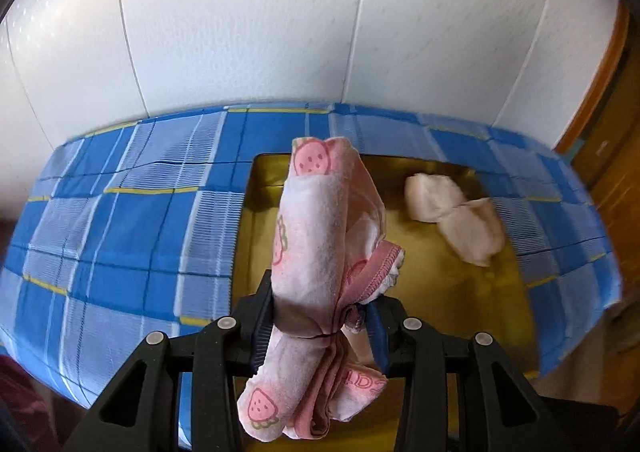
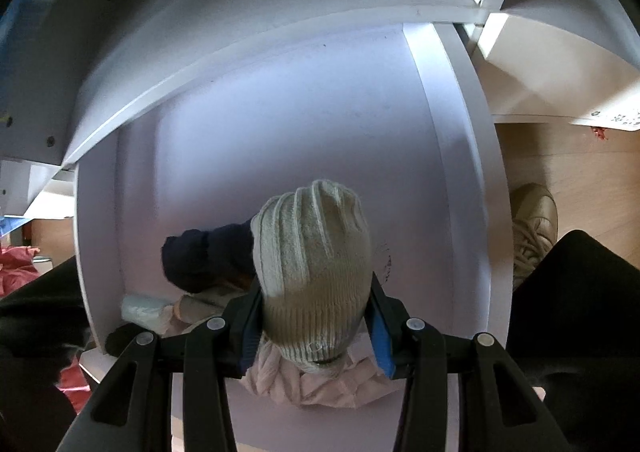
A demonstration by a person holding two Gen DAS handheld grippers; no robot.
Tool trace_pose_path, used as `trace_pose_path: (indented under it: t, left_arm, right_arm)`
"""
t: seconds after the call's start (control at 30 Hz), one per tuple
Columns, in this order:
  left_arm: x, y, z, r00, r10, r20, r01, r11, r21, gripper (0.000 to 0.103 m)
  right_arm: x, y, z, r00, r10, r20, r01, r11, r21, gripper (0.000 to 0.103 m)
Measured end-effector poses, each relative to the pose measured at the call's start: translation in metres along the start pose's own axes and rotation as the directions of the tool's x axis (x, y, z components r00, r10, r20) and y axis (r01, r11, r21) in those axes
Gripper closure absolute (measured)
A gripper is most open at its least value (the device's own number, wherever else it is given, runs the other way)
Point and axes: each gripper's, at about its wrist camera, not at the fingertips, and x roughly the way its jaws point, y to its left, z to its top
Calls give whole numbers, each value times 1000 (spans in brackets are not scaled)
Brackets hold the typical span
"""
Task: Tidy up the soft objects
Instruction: 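Open the left tool to drop the strawberry-print cloth into the box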
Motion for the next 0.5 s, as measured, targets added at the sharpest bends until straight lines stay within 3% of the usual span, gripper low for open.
trace_pose_path:
  t: [0.17, 0.5]
  left_arm:
    - [41, 7, 15, 996, 65, -65, -66, 998, -23, 62]
    - [72, 11, 23, 994, 57, -90, -59, 998, -17, 61]
  right_arm:
    - [-11, -6, -11, 1000, 13, 15, -14, 1000, 13, 58]
    - [-6, -4, -10, 999, 46, 7, -46, 998, 30, 58]
